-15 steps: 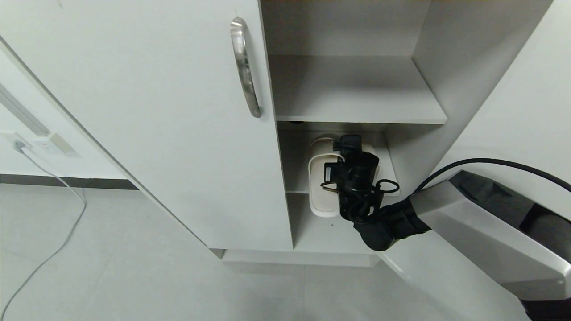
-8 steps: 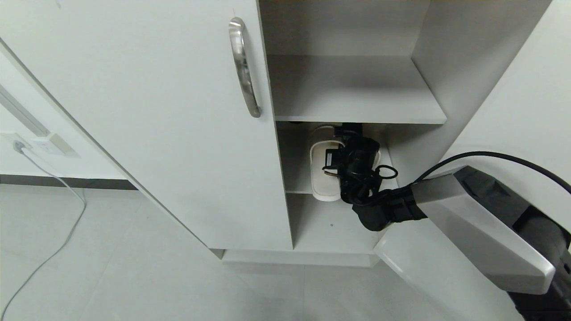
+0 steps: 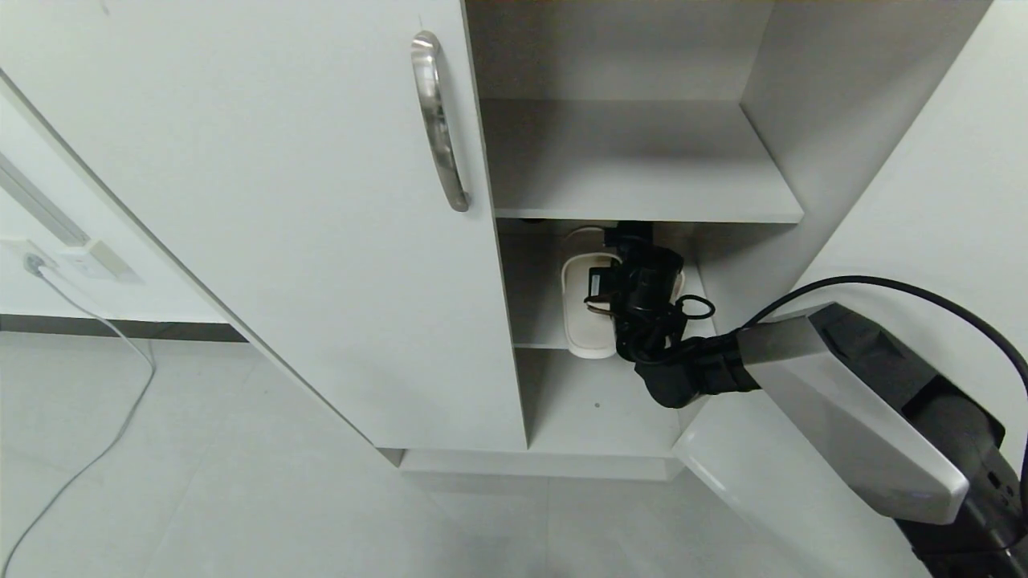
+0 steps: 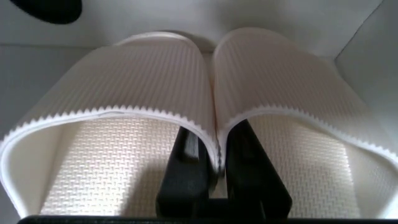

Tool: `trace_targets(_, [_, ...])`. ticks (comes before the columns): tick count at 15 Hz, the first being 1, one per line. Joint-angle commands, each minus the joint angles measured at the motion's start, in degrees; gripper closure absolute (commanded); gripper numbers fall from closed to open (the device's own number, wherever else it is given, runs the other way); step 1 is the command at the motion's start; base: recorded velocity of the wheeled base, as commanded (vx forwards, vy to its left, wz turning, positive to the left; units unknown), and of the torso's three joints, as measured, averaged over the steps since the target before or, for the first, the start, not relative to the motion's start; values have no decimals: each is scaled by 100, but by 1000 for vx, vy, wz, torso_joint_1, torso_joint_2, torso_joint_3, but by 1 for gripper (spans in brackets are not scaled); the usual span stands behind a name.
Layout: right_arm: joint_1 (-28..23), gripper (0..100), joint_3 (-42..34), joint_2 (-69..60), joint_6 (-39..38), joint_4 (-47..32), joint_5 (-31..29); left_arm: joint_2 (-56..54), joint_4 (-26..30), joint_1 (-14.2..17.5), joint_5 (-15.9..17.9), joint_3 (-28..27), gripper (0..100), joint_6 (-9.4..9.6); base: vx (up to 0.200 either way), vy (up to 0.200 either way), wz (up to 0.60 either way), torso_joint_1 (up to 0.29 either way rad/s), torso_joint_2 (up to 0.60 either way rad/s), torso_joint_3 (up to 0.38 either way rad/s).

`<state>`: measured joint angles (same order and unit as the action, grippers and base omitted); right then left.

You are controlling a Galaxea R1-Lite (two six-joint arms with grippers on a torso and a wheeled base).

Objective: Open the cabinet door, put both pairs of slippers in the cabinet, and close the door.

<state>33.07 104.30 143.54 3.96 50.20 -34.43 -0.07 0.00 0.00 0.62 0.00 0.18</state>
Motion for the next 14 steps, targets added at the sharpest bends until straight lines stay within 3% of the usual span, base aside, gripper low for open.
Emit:
trace_targets(1, [-20, 100, 64, 104, -1, 7, 6, 7, 0, 0, -1, 0, 100, -1, 0, 0, 0, 0, 0, 0])
trace_targets(5, [-29, 100, 99, 112, -1, 7, 6, 7, 0, 0, -9, 0, 100, -9, 0, 0, 0, 0, 0, 0])
trace_targets(6, [-29, 0, 90, 121, -1, 7, 6, 7, 0, 0, -9, 0, 100, -9, 0, 0, 0, 0, 0, 0])
trace_targets(9, [-20, 0, -103, 104, -9, 34, -38, 7, 0, 0, -9, 0, 100, -18, 0, 0, 0, 0, 0, 0])
trace_targets(11, [33, 0, -692, -195, -27, 130, -38, 7, 0, 0, -9, 0, 100, -18, 0, 0, 0, 0, 0, 0])
trace_targets(14, [243, 0, -1949, -863, 17, 939, -55, 7, 0, 0, -1, 0, 100, -1, 0, 0, 0, 0, 0, 0])
